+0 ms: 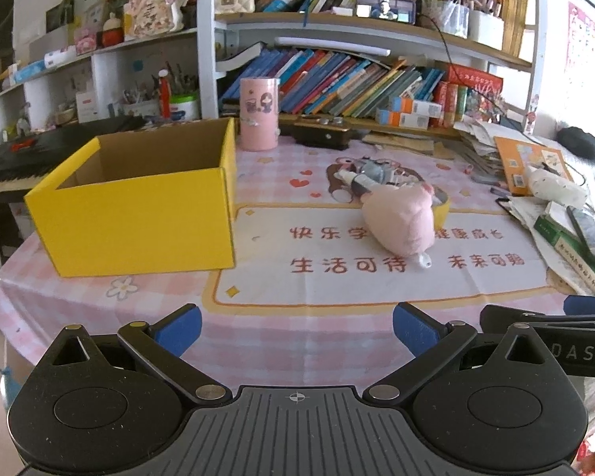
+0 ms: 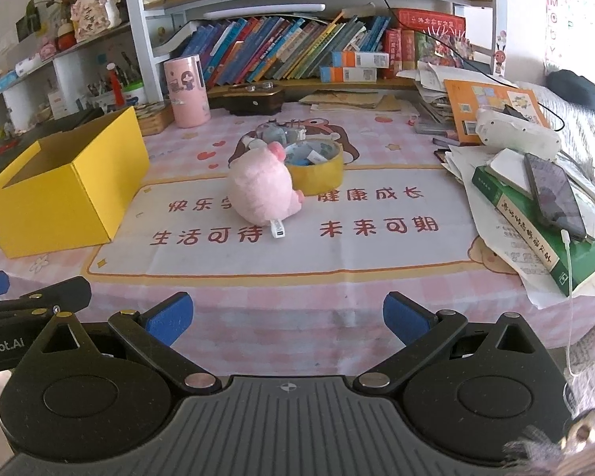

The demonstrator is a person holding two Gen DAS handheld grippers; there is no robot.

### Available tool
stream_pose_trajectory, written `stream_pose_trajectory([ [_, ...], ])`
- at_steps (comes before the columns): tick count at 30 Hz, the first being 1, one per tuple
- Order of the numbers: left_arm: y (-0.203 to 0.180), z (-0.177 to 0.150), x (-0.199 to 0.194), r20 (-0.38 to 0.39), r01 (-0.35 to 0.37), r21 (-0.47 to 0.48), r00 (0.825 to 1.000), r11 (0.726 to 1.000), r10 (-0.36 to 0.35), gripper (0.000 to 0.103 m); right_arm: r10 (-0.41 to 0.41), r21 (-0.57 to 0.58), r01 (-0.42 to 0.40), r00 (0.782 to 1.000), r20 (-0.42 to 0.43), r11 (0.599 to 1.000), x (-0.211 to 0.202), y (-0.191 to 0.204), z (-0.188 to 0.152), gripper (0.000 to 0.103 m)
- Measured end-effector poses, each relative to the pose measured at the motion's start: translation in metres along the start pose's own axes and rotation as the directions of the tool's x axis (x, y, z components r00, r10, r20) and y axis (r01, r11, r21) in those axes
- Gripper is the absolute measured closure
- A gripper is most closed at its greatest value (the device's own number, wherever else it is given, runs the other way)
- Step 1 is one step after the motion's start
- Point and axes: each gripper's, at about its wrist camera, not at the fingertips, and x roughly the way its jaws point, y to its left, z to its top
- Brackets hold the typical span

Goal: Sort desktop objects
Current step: 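Move left tool toward pink plush pig while right tool approaches yellow tape roll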

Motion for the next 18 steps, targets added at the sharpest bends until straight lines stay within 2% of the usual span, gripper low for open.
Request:
stream_pose_trajectory([
  [9, -0.014, 0.01, 0.015, 0.018, 0.012, 0.004, 1.0, 1.0, -0.012, 0.0, -0.016, -0.02, 0.016, 1.0, 0.016, 1.0, 0.012, -0.013, 0.014, 0.0],
  [18, -0.02, 0.024, 0.04, -0.002, 0.002, -0.042, 1.0, 0.999, -0.002, 0.0, 0.002, -0.061, -0.002, 1.0, 0.002, 0.998, 0.037, -0.024, 0.04, 0.0],
])
